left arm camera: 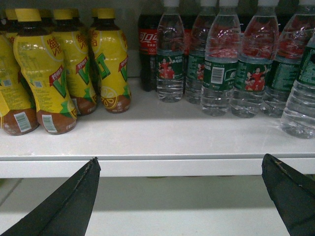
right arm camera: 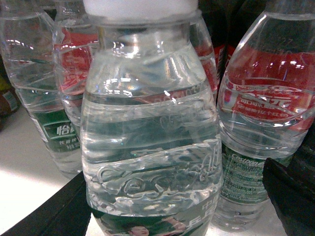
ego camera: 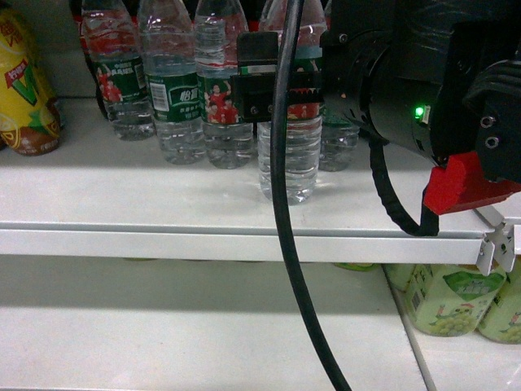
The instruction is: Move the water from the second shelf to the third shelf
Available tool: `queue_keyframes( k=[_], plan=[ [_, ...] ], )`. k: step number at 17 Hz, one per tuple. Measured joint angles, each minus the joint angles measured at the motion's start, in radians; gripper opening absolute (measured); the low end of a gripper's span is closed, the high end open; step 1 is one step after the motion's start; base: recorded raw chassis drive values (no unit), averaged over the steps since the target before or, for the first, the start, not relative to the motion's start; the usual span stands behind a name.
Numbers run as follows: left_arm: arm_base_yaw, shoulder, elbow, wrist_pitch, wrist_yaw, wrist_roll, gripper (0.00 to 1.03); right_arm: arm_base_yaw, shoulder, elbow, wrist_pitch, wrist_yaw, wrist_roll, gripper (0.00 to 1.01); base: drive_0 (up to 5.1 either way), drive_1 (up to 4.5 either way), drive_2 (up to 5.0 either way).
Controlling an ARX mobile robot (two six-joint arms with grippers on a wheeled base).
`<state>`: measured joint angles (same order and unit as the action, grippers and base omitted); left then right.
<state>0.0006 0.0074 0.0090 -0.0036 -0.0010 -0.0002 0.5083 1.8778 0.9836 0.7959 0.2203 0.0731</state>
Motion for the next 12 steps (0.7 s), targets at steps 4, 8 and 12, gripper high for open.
queue_keyframes(
  k=[4,8,12],
  plan=[
    [0.000,0.000,0.000,0.000,0.000,0.000,0.98,0.002,0.016,0.044,-0.035,0.008,0.008,0.98,0.0,0.00,0.0],
    [0.000,0.000,0.000,0.000,0.000,0.000,0.98,0.003,0.028,0.063,-0.055,0.012,0.014,0.98,0.0,0.00,0.0],
    [0.000,0.000,0.000,0.000,0.000,0.000,0.98,0.010,0.059,0.103,-0.101,0.019,0.047,0.98,0.0,0.00,0.0]
  ],
)
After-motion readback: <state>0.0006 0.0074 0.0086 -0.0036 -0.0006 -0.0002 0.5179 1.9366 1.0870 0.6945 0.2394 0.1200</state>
